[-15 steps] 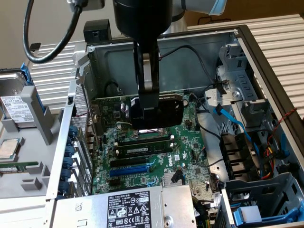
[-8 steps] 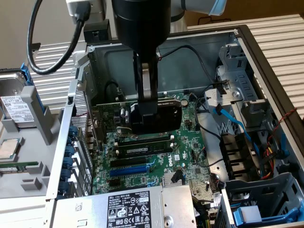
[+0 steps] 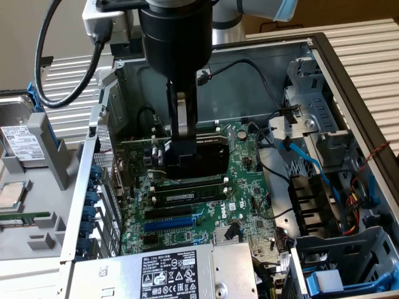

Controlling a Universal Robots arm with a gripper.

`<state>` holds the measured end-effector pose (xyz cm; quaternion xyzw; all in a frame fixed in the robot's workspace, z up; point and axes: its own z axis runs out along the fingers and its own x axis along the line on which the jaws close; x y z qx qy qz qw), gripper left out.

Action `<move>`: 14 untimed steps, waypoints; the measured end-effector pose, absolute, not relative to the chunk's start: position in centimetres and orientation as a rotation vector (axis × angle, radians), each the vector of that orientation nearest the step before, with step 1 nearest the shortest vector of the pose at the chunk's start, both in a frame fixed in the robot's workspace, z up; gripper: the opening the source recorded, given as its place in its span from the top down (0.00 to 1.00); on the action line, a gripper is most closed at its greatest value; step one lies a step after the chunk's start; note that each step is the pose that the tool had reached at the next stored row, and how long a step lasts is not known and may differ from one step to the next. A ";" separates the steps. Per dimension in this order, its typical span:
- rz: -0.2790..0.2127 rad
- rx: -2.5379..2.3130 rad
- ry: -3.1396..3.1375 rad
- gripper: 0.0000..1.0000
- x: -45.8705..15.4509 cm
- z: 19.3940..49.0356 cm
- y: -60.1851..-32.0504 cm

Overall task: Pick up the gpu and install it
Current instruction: 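Pick up the gpu and move the gpu toward the slot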

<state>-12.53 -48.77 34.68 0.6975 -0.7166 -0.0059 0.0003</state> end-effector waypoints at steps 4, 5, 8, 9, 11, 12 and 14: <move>-0.019 2.190 -2.252 0.73 -12.9 34.0 -48.6; -0.019 2.190 -2.251 0.73 -12.9 33.8 -48.6; -0.019 2.190 -2.252 0.73 -12.9 33.2 -48.6; -0.019 2.190 -2.252 0.73 -12.9 33.0 -48.6; -0.019 2.190 -2.252 0.73 -12.9 32.7 -48.6; -0.019 2.190 -2.252 0.73 -12.9 32.5 -48.6; -0.019 2.190 -2.252 0.73 -12.9 32.1 -48.6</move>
